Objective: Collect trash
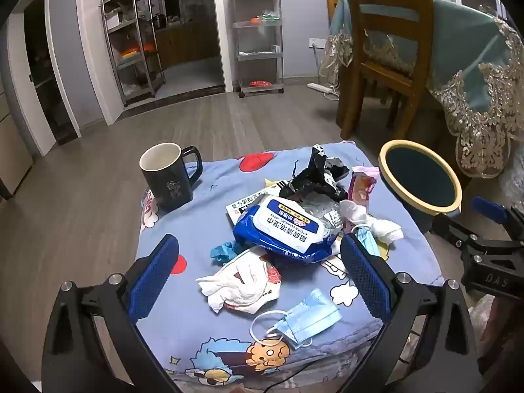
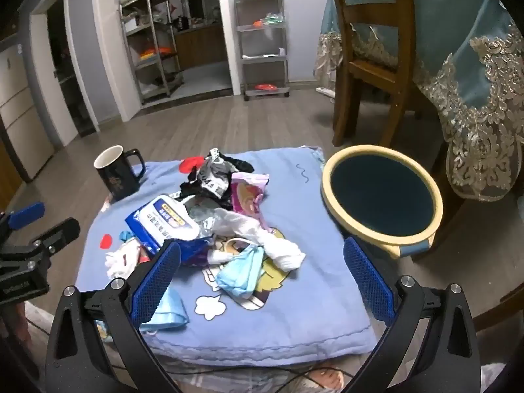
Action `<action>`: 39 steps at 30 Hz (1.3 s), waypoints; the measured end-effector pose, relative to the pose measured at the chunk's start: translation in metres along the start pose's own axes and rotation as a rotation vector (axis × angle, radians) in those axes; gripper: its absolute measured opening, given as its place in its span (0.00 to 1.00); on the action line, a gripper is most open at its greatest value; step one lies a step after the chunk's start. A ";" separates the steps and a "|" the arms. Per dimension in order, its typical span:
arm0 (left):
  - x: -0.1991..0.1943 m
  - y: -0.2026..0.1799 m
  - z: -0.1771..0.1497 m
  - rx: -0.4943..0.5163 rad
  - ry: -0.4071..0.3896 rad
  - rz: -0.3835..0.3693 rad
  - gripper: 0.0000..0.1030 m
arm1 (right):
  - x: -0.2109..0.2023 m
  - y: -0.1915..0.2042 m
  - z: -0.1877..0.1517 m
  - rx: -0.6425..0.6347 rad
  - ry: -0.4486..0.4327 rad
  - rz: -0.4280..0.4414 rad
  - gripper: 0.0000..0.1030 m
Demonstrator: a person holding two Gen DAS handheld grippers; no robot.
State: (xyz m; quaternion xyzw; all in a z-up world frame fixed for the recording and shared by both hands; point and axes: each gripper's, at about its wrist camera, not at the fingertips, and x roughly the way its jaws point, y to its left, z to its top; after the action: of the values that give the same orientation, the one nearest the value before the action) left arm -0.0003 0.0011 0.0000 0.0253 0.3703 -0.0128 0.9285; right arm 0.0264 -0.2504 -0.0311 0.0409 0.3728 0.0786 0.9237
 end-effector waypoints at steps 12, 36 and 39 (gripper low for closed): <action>0.006 -0.007 -0.003 0.033 0.021 0.020 0.94 | 0.002 0.003 0.002 -0.030 0.005 -0.017 0.96; 0.009 -0.004 -0.005 0.015 0.034 0.015 0.94 | 0.003 0.001 -0.005 -0.029 0.010 -0.020 0.96; 0.009 -0.003 -0.004 0.002 0.034 0.011 0.94 | 0.004 0.001 -0.004 -0.031 0.011 -0.020 0.96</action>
State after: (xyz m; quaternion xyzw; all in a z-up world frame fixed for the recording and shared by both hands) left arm 0.0031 -0.0013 -0.0089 0.0283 0.3861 -0.0076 0.9220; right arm 0.0260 -0.2485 -0.0362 0.0224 0.3769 0.0755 0.9229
